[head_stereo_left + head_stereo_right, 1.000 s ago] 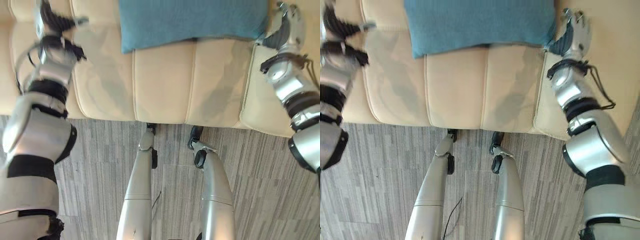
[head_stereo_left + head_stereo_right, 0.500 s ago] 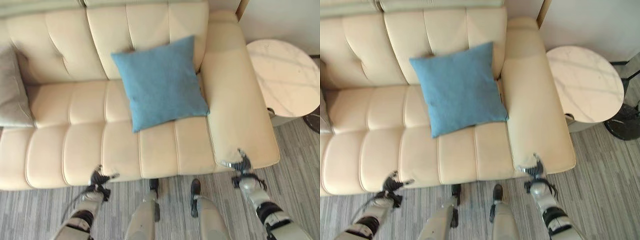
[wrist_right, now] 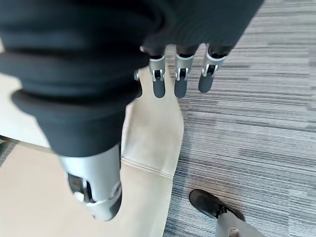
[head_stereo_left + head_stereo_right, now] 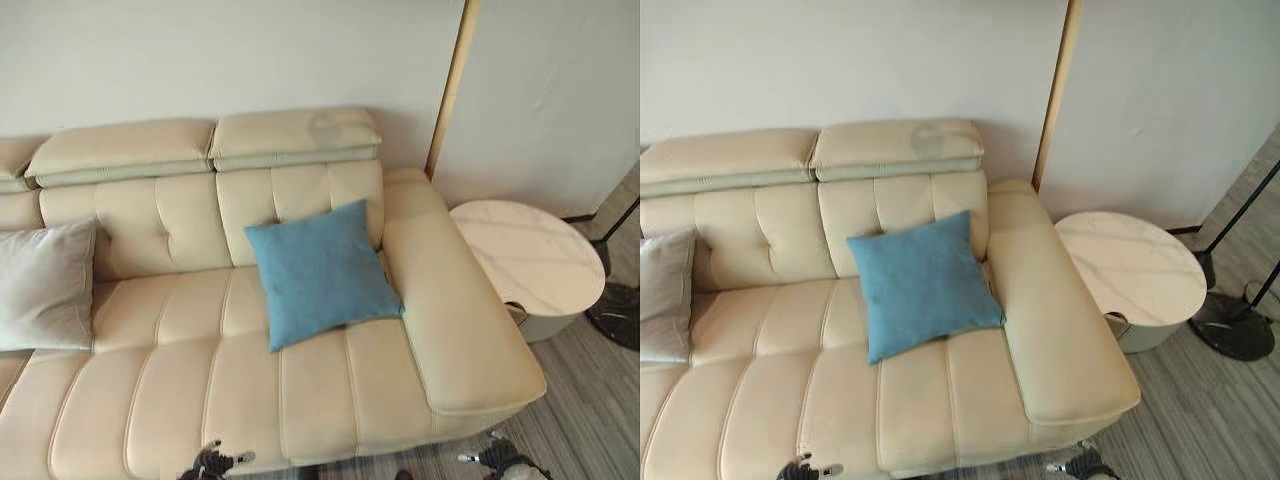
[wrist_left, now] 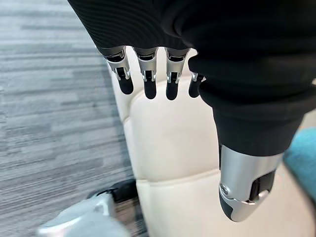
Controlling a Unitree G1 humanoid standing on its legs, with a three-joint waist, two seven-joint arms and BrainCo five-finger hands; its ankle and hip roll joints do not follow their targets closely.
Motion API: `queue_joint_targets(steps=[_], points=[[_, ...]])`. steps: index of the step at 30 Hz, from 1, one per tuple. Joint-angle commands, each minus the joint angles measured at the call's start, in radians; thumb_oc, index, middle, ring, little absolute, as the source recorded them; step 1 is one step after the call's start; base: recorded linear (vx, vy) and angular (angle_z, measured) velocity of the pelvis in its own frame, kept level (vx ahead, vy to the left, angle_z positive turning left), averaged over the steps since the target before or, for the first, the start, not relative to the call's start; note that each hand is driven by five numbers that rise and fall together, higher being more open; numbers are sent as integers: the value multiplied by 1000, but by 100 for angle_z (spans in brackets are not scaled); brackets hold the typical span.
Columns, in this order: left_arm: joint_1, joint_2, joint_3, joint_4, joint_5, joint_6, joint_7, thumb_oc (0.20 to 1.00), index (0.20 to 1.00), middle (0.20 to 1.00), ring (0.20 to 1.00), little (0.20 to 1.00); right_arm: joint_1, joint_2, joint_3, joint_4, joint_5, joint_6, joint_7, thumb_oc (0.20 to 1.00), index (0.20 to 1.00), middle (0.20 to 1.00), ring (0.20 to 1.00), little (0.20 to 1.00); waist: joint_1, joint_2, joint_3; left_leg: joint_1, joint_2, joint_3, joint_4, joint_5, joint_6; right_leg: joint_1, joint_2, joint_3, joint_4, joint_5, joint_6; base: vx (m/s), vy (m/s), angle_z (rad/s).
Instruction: Pick up all the scattered cushions and arrange them neatly on the sofa.
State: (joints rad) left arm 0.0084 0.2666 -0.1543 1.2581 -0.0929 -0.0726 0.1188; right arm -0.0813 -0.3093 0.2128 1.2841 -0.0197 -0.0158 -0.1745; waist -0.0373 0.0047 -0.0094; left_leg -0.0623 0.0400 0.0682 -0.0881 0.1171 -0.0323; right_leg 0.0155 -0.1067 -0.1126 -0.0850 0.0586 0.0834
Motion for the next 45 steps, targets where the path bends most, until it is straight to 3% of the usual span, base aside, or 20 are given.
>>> queue_joint_targets(steps=[1,5,8,9,12,13,19,20,23,26,27,29,30,31,32,34,36,37,39,45], points=[[-79,28,18,33,73,-6,16,1000,1000,1000,1000,1000,-49,12,-30,13,13,-8,6,1000,1000,1000,1000,1000,13,-31,43,67,-7,-18,1,-125,-19,-39,-62,11,74,-46,83,-22,46,1],[-91,48,-31,24,148,-11,40,1000,1000,1000,1000,1000,-38,38,-28,10,32,-7,-3,1000,1000,1000,1000,1000,7,-46,94,54,-7,1,1,-118,-7,-85,-64,25,126,-24,98,-215,74,-9],[-111,59,-52,14,170,-9,53,1000,1000,1000,1000,1000,-41,47,-29,12,53,-12,-7,1000,1000,1000,1000,1000,6,-40,121,30,3,4,1,-91,0,-115,-46,50,213,-52,96,-297,33,-11],[-123,68,-61,10,177,-4,63,1000,1000,1000,1000,1000,-42,49,-30,17,72,-13,-8,1000,1000,1000,1000,1000,12,-31,128,1,12,3,6,-77,5,-119,-34,76,292,-89,83,-227,8,2],[-130,74,-65,5,185,-3,80,1000,1000,1000,1000,1000,-36,50,-32,27,79,-16,-11,1000,1000,1000,1000,1000,28,-26,111,-37,16,-2,12,-60,10,-81,-26,103,367,-125,71,-228,-77,19],[-127,72,-57,-6,170,-3,99,1000,1000,1000,1000,1000,-30,50,-43,29,85,-16,-23,1000,1000,1000,1000,1000,49,-39,85,-84,11,-3,28,-37,5,-1,-17,137,326,-133,70,-207,-166,39],[-111,70,-47,-14,164,-4,118,1000,1000,1000,1000,1000,-40,48,-30,15,75,-15,-33,1000,1000,1000,1000,1000,72,-40,74,-143,44,8,62,8,-23,57,3,118,188,-204,37,-208,-182,-14],[-99,62,-45,-15,155,-6,121,1000,1000,1000,1000,1000,-45,39,-15,1,79,-22,-39,1000,1000,1000,1000,1000,72,-18,96,-161,80,1,70,54,-62,68,43,115,146,-213,6,-270,-221,-19],[-93,50,-43,-24,145,-6,118,1000,1000,1000,1000,1000,-47,29,-6,-6,76,-24,-45,1000,1000,1000,1000,1000,67,2,126,-173,107,-9,54,90,-87,69,73,94,136,-216,-14,-328,-239,-18],[-95,45,-46,-24,139,-8,119,1000,1000,1000,1000,1000,-51,24,-1,-1,71,-23,-50,1000,1000,1000,1000,1000,67,8,141,-180,113,-16,54,91,-95,65,77,90,136,-210,-21,-257,-100,23],[-91,29,-36,-23,113,-11,110,1000,1000,1000,1000,1000,-55,15,0,2,69,-19,-47,1000,1000,1000,1000,1000,59,5,156,-191,89,-41,131,49,-70,29,67,73,141,-184,-25,-397,-111,17],[-79,17,-19,-10,84,-8,90,1000,1000,1000,1000,1000,-55,13,-5,9,69,-17,-41,1000,1000,1000,1000,1000,43,-13,152,-172,58,-22,229,-41,-43,4,43,60,139,-161,-21,-331,-94,35],[-79,17,-19,-10,84,-8,90,1000,1000,1000,1000,1000,-55,13,-5,9,69,-17,-41,1000,1000,1000,1000,1000,43,-13,152,-173,58,-22,229,-41,-43,3,43,60,139,-161,-21,-194,-53,59],[-64,6,6,-1,39,-6,57,1000,1000,1000,1000,1000,-52,11,-12,21,67,-13,-33,1000,1000,1000,1000,1000,35,-23,142,-142,25,-12,298,-114,-26,-12,29,55,132,-148,-23,-110,-26,45],[-64,6,6,-1,38,-6,57,1000,1000,1000,1000,1000,-53,11,-12,21,67,-13,-33,1000,1000,1000,1000,1000,34,-23,140,-145,25,-13,299,-114,-26,-13,29,55,132,-147,-23,-139,-34,26],[-46,-8,46,24,-22,-6,14,1000,1000,1000,1000,1000,-51,11,-21,28,64,-12,-15,1000,1000,1000,1000,1000,20,-26,108,-57,-14,-11,311,-189,-11,-26,24,48,116,-134,-22,-57,16,17],[-37,-15,56,28,-40,-4,0,1000,1000,1000,1000,1000,-47,10,-25,29,62,-10,-10,1000,1000,1000,1000,1000,11,-16,100,-7,-13,-9,269,-193,-12,-26,32,45,112,-132,-19,-23,63,22],[-29,-19,56,35,-32,4,-9,1000,1000,1000,1000,1000,-37,13,-29,31,61,-5,-5,1000,1000,1000,1000,1000,-2,2,76,45,3,-3,162,-174,-12,-30,45,29,100,-125,-15,-8,75,24],[-29,-21,49,38,-28,7,-13,1000,1000,1000,1000,1000,-38,15,-32,36,61,-3,-4,1000,1000,1000,1000,1000,-10,8,63,68,6,-11,88,-156,-16,-32,46,19,84,-115,-10,-17,75,28],[-27,-18,27,45,25,15,-21,1000,1000,1000,1000,1000,-23,28,-21,41,48,0,11,1000,1000,1000,1000,1000,-7,5,48,116,5,-9,27,-142,-16,5,39,15,46,-98,5,3,77,10]])
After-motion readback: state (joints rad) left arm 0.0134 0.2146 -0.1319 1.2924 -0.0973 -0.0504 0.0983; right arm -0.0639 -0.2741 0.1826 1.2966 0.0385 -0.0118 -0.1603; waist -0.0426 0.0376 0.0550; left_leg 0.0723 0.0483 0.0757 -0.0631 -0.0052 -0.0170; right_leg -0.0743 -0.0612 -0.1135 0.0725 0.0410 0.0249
